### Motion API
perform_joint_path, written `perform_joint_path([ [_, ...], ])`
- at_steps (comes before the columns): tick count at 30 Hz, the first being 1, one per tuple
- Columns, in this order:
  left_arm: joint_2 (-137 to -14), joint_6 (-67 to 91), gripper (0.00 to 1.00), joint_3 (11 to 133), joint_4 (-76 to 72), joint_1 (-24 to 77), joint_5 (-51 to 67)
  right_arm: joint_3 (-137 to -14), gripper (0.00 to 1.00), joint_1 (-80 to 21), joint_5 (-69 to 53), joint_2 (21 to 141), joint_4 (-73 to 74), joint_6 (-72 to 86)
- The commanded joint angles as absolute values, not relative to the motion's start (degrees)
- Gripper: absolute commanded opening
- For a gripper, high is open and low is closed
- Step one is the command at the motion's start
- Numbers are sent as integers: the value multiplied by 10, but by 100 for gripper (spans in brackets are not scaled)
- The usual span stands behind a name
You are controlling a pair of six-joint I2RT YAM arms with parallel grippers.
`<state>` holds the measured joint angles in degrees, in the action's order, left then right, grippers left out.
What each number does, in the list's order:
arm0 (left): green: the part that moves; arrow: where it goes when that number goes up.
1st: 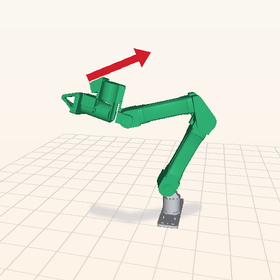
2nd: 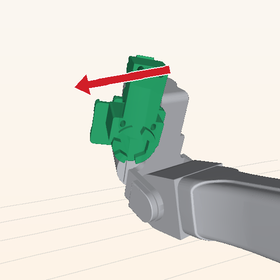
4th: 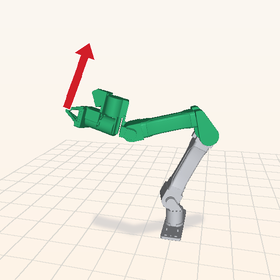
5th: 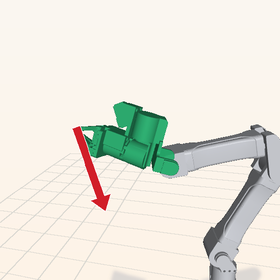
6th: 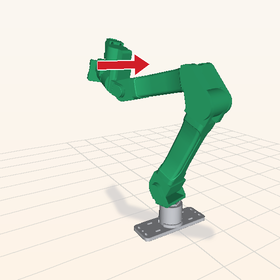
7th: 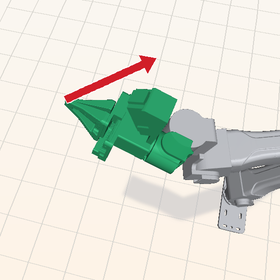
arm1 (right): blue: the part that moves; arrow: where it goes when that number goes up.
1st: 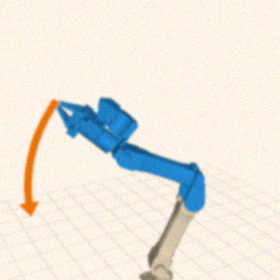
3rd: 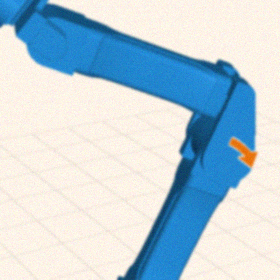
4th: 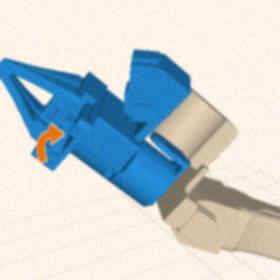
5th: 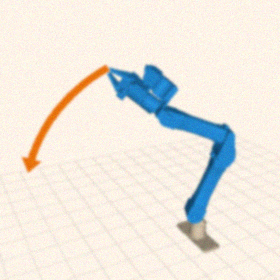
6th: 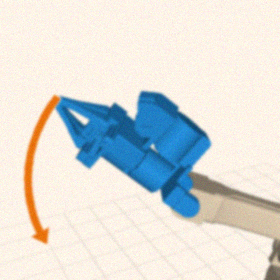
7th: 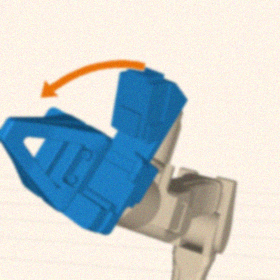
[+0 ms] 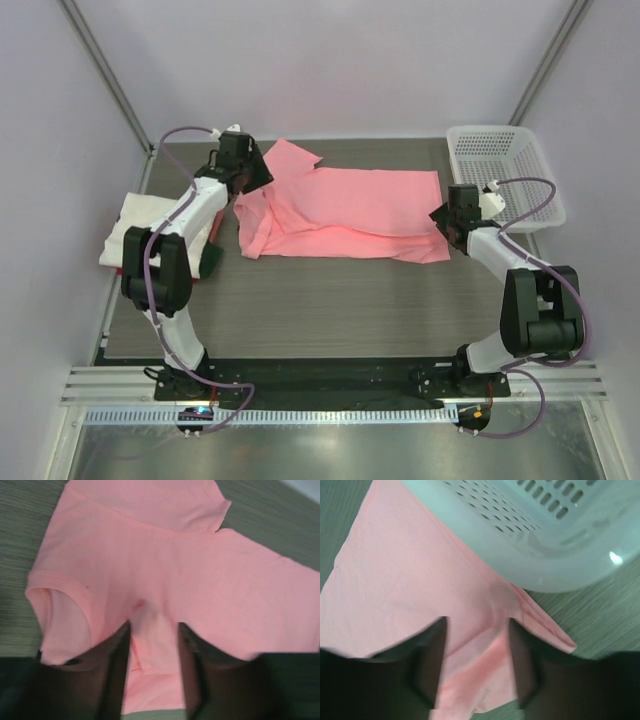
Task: Fold and stack the t-shirts
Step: Fold the tshirt
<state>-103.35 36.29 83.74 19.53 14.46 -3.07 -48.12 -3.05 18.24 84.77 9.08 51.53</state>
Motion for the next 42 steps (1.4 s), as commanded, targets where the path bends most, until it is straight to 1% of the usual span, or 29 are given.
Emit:
perform_joint_path([
  [1,-1049,355,51,878,168,136,-6,-510,65,-33,206,844,68,517],
  [2,-1047,355,65,876,164,135,9,-502,76,-33,206,835,69,518],
  [4,-1030,354,68,861,160,135,18,-470,76,-33,211,795,68,519],
  [6,-990,360,71,820,145,134,18,-442,72,-33,214,764,69,525],
  [7,-976,363,72,803,138,135,21,-412,70,-33,215,729,69,533],
  [8,-963,370,72,786,135,134,24,-397,67,-33,216,715,69,538],
  [9,-930,376,72,747,133,135,25,-382,65,-33,215,696,69,544],
  [12,-870,398,72,684,116,135,26,-322,59,-34,207,642,64,579],
  [13,-853,404,72,645,106,136,21,-296,58,-33,203,623,55,590],
  [15,-827,416,72,604,98,136,17,-276,56,-33,200,614,47,600],
  [19,-771,432,71,520,90,137,-14,-261,54,-34,205,636,31,607],
  [24,-761,439,71,477,74,136,-20,-268,50,-33,192,716,-20,618],
  [29,-771,436,71,458,72,136,-12,-292,49,-34,207,779,-30,618],
  [30,-772,435,71,455,73,136,-12,-295,47,-33,214,784,-30,619],
  [31,-773,433,71,454,73,136,-12,-296,36,-33,219,786,-29,618],
  [32,-773,432,71,447,73,135,-12,-295,29,-33,224,787,-28,618],
  [33,-773,431,70,445,73,136,-14,-294,13,-32,228,785,-26,618],
  [35,-772,431,71,438,72,137,-15,-291,3,-27,242,775,-14,617],
  [37,-770,430,71,426,70,137,-12,-286,1,-24,255,753,-11,614],
  [42,-766,422,70,410,68,140,-22,-279,1,-22,255,724,-4,592],
])
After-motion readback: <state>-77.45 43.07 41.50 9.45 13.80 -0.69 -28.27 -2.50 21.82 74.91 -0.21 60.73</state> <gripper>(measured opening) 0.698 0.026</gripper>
